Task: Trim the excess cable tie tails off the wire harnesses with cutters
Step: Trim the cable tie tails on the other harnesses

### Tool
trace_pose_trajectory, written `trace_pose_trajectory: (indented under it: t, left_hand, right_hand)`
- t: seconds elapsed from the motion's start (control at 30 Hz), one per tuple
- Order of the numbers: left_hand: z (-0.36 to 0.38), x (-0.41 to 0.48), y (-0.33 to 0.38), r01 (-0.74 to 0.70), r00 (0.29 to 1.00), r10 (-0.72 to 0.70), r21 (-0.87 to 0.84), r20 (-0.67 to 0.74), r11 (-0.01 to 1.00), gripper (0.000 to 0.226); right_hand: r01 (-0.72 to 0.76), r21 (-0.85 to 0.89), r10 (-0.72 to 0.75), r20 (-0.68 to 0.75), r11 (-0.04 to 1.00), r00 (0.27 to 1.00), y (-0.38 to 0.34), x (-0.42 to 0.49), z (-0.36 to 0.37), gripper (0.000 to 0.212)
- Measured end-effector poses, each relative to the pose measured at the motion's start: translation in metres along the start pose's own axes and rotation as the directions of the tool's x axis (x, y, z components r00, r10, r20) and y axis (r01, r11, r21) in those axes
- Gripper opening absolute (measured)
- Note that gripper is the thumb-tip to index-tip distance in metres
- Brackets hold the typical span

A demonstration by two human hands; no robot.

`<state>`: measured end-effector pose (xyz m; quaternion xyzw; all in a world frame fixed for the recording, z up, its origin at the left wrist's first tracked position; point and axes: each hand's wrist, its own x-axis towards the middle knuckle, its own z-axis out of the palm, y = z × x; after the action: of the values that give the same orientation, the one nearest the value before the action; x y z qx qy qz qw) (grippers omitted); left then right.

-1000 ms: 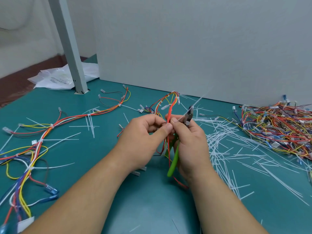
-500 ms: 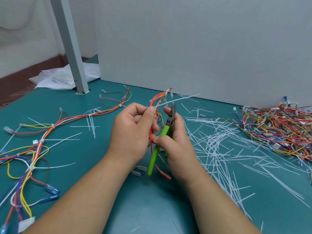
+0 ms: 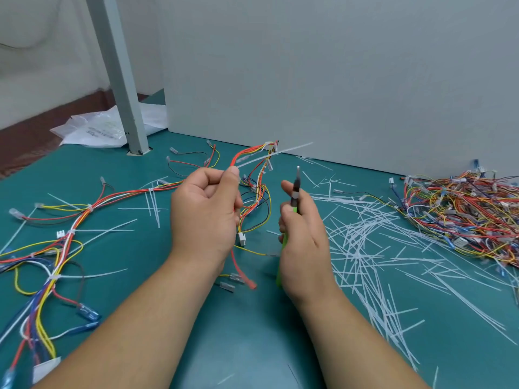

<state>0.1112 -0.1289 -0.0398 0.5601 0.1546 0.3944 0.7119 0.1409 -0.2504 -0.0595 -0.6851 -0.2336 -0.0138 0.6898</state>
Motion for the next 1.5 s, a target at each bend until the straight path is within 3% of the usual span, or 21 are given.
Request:
trace_pose_trajectory:
  t: [0.1,0.23,0.37,0.63,0.9,1.03,1.27,1.5]
  left_hand:
    - [-0.002,0.002,-0.001,-0.010,0.999,0.011,0.016,-0.047,1.000,0.028]
    - [-0.004,0.004,-0.002,-0.019,0.998,0.021,0.039,-0.059,0.999,0.028]
    - [-0.001,-0.001,0.000,-0.051,0.999,0.052,0.071,-0.008,0.996,0.028]
    - [0.006,-0.013,-0.001,-0.023,0.983,-0.003,0.139,0.182,0.990,0.022]
    - [0.005,-0.011,0.001,0.010,0.976,-0.039,0.133,0.214,0.991,0.021]
    - [0.003,-0.008,0.002,-0.010,0.977,-0.029,0.184,0.209,0.983,0.019]
    - [-0.004,-0.002,0.003,-0.060,0.978,-0.009,0.323,0.210,0.945,0.015]
    - [-0.009,-0.001,-0.001,-0.141,0.974,0.043,0.445,0.223,0.884,0.013]
  right_hand:
    - [-0.016,-0.020,0.015,-0.036,1.000,0.999,0.002,0.004,-0.004,0.021]
    - [-0.019,-0.049,0.018,-0.020,0.999,1.000,0.002,0.003,-0.004,0.026]
    - [0.028,-0.128,-0.028,-0.001,0.991,1.000,0.003,0.000,-0.001,0.016]
    - [0.000,-0.151,-0.001,-0.009,0.989,1.000,0.003,-0.001,0.000,0.031]
    - [0.045,-0.186,-0.047,-0.009,0.982,0.999,0.003,-0.001,-0.001,0.025]
    - [0.141,-0.309,-0.148,-0.001,0.941,0.989,0.003,-0.002,0.000,0.035]
    - [0.084,-0.455,-0.100,-0.010,0.886,0.995,0.004,-0.001,-0.004,0.044]
    - [0.117,-0.549,-0.149,-0.014,0.828,0.989,0.005,0.000,-0.005,0.038]
